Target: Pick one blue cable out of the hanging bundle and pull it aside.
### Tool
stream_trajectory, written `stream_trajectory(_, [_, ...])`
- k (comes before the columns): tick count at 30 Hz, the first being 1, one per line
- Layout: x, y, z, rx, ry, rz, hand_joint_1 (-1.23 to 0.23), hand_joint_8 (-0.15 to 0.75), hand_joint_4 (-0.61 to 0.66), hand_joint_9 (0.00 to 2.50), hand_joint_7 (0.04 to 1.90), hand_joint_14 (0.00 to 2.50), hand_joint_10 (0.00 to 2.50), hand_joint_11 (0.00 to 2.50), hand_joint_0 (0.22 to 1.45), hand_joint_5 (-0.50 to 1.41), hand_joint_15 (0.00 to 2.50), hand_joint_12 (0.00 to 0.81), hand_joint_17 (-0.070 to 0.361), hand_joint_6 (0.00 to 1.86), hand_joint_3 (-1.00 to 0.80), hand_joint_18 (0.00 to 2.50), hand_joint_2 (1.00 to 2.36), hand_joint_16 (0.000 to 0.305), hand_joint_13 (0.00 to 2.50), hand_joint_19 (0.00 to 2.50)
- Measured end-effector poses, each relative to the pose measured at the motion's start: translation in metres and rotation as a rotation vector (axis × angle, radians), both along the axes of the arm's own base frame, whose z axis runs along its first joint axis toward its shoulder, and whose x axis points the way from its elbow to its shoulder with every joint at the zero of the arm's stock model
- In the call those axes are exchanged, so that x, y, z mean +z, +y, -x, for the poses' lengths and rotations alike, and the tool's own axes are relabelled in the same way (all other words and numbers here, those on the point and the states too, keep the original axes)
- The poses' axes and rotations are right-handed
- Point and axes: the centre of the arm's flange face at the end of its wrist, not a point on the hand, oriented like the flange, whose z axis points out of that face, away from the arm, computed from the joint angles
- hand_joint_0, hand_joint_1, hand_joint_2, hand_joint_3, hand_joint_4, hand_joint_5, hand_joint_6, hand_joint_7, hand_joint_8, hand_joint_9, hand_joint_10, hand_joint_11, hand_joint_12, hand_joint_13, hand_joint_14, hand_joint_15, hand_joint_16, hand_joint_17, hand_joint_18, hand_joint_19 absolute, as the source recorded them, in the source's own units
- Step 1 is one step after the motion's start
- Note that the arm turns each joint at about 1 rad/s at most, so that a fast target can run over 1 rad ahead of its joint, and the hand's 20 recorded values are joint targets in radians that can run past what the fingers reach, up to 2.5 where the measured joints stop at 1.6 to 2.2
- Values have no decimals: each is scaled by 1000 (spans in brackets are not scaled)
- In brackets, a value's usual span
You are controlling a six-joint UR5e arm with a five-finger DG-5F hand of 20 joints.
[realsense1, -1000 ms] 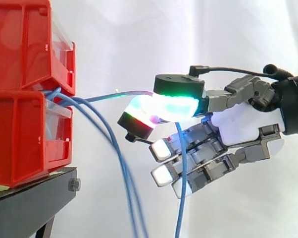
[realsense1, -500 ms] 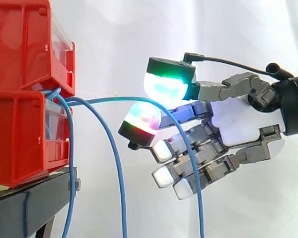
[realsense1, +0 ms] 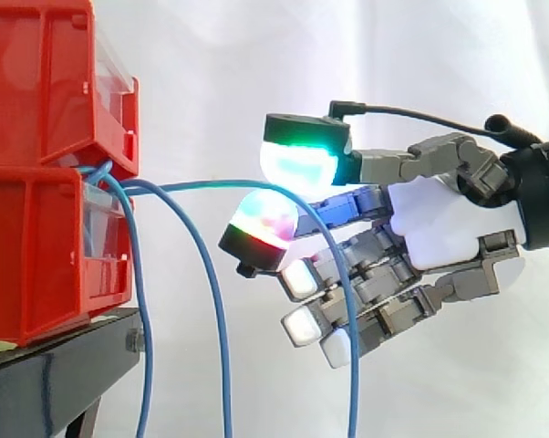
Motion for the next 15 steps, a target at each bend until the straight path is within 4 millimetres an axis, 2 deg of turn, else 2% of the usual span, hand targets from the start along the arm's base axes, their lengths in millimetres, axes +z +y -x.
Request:
stream_trajectory(8, [0,0,0,0,0,0,-651,281,12,948,828,18,18,565,581,-127,468,346,113,915,-368,704,1010,50,817,499])
stream_trajectory(11, [0,0,0,0,1,0,-651,282,6,949,848,20,20,582,584,-127,465,343,112,917,-344,710,1012,50,822,493])
stream_trajectory(15, [0,0,0,0,3,1,-669,280,-59,980,868,18,18,577,582,-107,474,342,112,938,-206,724,1018,50,837,496])
